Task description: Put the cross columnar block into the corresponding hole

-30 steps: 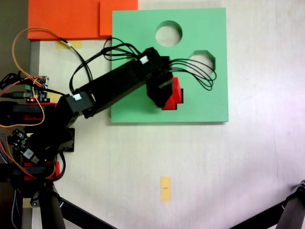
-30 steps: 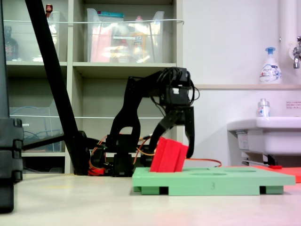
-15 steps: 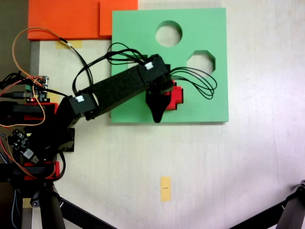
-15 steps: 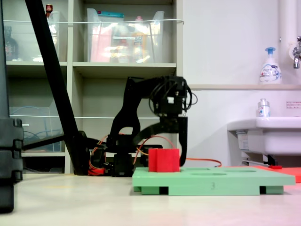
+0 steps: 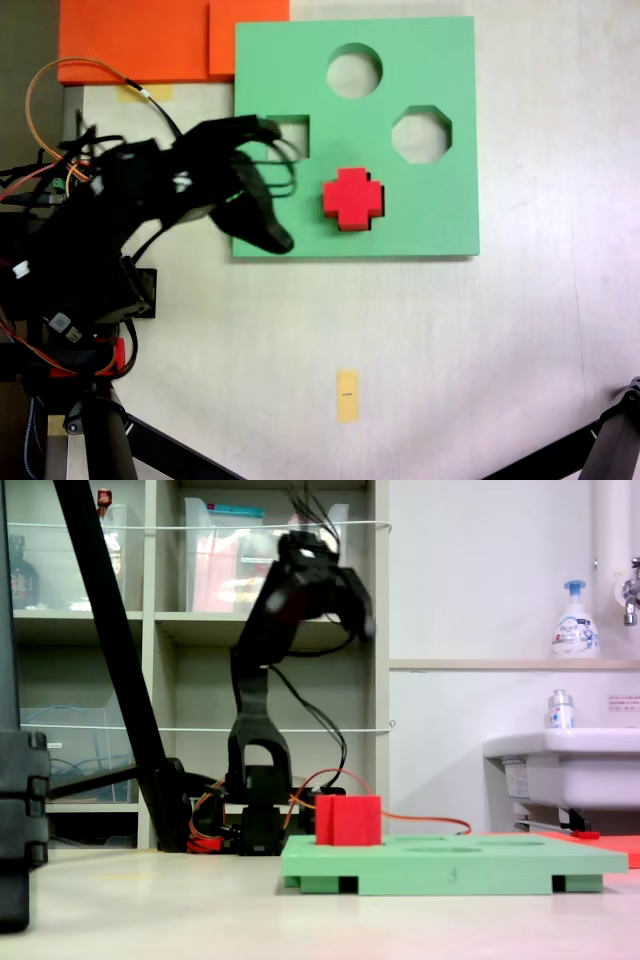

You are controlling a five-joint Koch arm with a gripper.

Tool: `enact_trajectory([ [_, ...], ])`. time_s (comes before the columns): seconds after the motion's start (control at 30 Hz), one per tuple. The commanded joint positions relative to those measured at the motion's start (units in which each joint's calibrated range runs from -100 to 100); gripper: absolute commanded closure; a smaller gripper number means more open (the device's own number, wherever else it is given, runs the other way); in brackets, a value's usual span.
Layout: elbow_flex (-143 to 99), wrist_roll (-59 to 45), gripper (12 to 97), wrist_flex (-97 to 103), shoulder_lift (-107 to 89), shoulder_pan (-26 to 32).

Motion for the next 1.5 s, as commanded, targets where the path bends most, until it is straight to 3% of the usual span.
enact_trajectory([
  [0.0,3.3,-12.7,37.6,-2.2,-13.8,-4.6],
  [0.07,0.9,-22.5,54.8,-2.2,-21.8,-11.9],
  [0.13,-6.2,-25.9,55.2,1.9,-28.2,-15.1],
  [0.27,-30.9,-34.7,55.2,16.0,-33.7,-15.9],
  [0.37,-47.3,-35.4,55.2,21.9,-33.7,-17.9],
  [0.53,-72.8,-35.6,55.2,33.4,-33.7,-17.3],
  [0.77,-116.0,-37.1,55.2,75.5,-33.7,-15.4],
  [0.93,-134.0,-37.7,55.1,93.7,-33.7,-13.7],
  [1.03,-135.2,-40.5,55.2,106.1,-33.7,-13.6],
  [1.47,-135.2,-42.0,60.3,98.1,-33.7,-12.9],
])
